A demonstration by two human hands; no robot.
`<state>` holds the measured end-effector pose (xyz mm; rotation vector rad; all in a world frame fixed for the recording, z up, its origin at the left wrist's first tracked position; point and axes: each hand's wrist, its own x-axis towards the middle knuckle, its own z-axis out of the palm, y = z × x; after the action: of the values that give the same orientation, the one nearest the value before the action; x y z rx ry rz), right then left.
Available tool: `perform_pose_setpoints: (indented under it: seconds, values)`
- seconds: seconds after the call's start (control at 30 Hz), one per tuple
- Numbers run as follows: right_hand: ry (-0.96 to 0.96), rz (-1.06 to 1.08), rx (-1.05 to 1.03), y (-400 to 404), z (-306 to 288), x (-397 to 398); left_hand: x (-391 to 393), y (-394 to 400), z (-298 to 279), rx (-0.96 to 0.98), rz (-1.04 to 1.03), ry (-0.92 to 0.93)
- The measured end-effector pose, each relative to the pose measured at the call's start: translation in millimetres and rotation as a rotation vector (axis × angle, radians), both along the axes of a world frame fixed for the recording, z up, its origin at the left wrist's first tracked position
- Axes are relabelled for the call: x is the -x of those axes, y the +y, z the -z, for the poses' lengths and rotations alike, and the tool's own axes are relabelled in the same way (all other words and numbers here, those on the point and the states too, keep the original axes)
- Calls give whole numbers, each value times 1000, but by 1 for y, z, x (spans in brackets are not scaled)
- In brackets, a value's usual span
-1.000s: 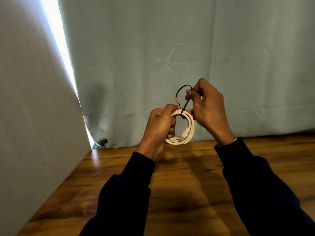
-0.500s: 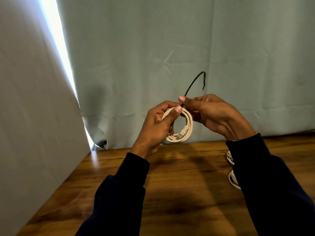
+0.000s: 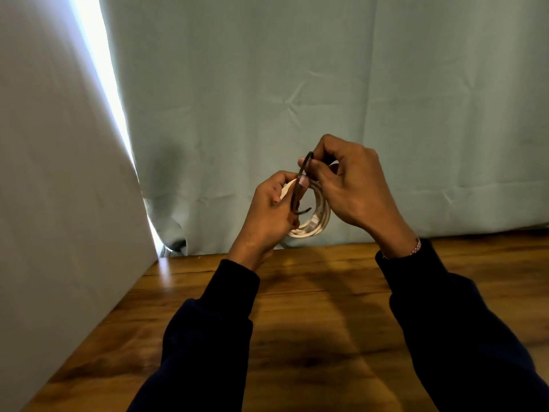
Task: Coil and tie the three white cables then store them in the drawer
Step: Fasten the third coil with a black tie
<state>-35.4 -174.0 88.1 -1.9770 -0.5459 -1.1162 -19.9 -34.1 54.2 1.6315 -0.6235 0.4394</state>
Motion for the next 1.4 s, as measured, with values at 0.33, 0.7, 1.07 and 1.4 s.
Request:
perform_pose_setpoints:
  seconds: [0.33, 0.7, 1.07, 1.4]
  values:
    - [22, -105, -8, -4, -2, 4, 4, 1, -2, -23, -57, -33]
    - [36, -18, -127, -8, -1, -3, 13, 9, -10, -74, 92, -41]
    - [129, 34, -154, -5, 5, -11, 10, 11, -6, -121, 163, -14]
    - [72, -7, -135, -3, 3, -5, -4, 0, 3, -203, -218, -202]
